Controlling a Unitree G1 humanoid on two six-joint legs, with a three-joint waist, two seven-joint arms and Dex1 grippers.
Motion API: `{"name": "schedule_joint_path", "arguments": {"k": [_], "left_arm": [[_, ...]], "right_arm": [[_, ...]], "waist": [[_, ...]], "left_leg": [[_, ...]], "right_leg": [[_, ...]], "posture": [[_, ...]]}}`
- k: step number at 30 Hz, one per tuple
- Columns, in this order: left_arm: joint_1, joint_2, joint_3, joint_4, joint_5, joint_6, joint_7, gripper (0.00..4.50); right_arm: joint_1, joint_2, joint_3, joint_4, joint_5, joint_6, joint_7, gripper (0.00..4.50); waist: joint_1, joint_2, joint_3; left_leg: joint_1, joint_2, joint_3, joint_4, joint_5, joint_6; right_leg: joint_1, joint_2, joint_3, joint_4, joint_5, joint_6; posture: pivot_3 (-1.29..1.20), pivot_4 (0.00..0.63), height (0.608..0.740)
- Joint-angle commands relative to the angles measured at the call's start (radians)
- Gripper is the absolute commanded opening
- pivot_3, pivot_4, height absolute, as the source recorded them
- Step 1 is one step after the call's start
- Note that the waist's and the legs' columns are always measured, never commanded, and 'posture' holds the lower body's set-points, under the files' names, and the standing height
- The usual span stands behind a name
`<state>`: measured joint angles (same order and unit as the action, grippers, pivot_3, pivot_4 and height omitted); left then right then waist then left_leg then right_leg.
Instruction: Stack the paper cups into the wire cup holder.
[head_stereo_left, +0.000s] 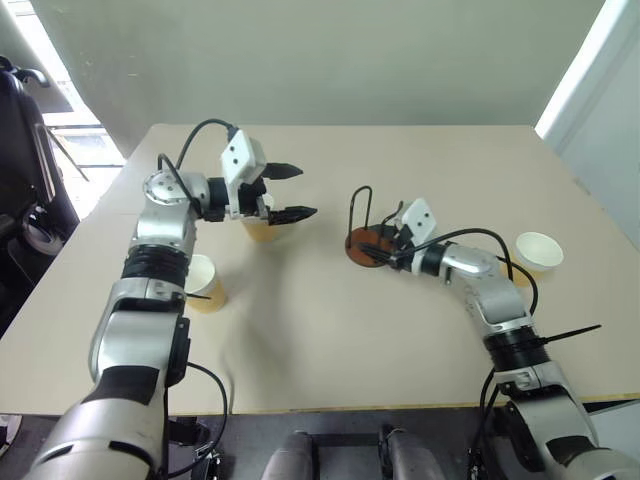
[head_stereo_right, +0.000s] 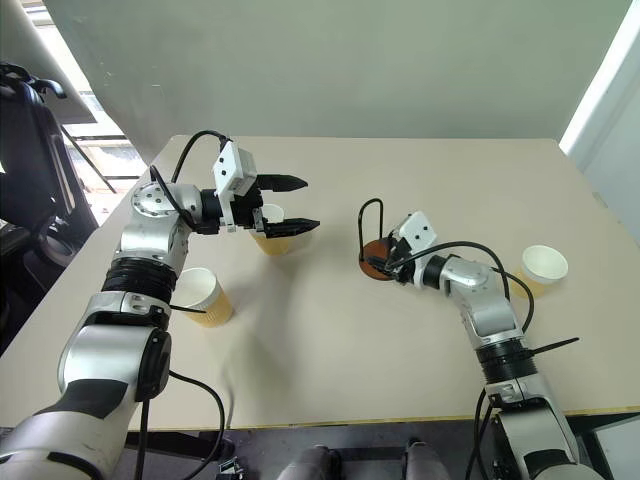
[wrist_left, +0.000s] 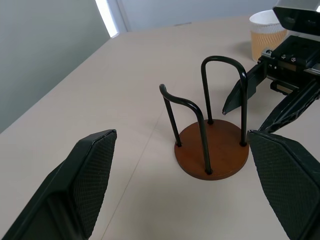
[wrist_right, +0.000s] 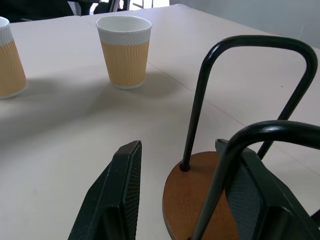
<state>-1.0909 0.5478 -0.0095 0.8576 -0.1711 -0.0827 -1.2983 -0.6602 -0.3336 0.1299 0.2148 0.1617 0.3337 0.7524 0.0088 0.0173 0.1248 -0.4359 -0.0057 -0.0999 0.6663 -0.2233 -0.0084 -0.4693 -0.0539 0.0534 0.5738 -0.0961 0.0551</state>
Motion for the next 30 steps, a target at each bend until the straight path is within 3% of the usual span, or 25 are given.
{"name": "schedule_joint_path", "arguments": {"k": [1, 5, 10, 22, 30], "left_arm": [[-0.006, 0.011, 0.026, -0.04, -0.017, 0.001, 0.008, 4.5], [-0.003, 0.012, 0.026, -0.043, -0.018, 0.003, 0.007, 4.5], [-0.003, 0.016, 0.025, -0.037, -0.015, 0.003, 0.004, 4.5], [-0.004, 0.018, 0.016, -0.027, -0.012, 0.011, -0.024, 4.5], [-0.004, 0.022, 0.016, -0.036, -0.01, 0.024, -0.031, 4.5]], "right_arm": [[-0.034, 0.008, -0.02, 0.001, 0.003, 0.0, -0.022, 1.45], [-0.043, 0.008, -0.023, 0.019, 0.004, -0.003, -0.026, 0.06], [-0.048, -0.019, -0.018, 0.03, 0.022, 0.01, 0.035, 0.02], [-0.114, -0.114, 0.012, -0.034, 0.124, 0.109, 0.332, 0.02], [-0.162, -0.121, 0.047, -0.027, 0.124, 0.102, 0.44, 0.02]], "waist": [[0.0, 0.0, 0.0], [0.0, 0.0, 0.0], [0.0, 0.0, 0.0], [-0.001, 0.0, 0.0], [-0.001, 0.0, 0.0]], "left_leg": [[0.0, 0.0, 0.0, 0.0, 0.0, 0.0], [0.0, 0.0, 0.0, 0.0, 0.0, 0.0], [0.0, 0.0, 0.0, 0.0, 0.0, -0.001], [-0.001, 0.0, 0.0, 0.0, 0.0, -0.001], [-0.001, 0.001, 0.0, 0.0, 0.0, -0.001]], "right_leg": [[0.0, 0.0, 0.0, 0.0, 0.0, 0.0], [0.0, 0.0, 0.0, 0.0, 0.0, 0.0], [0.0, 0.0, 0.0, 0.0, 0.0, 0.0], [-0.001, 0.001, 0.0, 0.0, 0.0, -0.001], [-0.001, 0.001, 0.0, 0.0, -0.001, -0.001]], "posture": [[0.0, 0.15, 0.74], [0.0, 0.15, 0.74], [0.0, 0.15, 0.74], [0.0, 0.15, 0.74], [0.0, 0.15, 0.74]]}}
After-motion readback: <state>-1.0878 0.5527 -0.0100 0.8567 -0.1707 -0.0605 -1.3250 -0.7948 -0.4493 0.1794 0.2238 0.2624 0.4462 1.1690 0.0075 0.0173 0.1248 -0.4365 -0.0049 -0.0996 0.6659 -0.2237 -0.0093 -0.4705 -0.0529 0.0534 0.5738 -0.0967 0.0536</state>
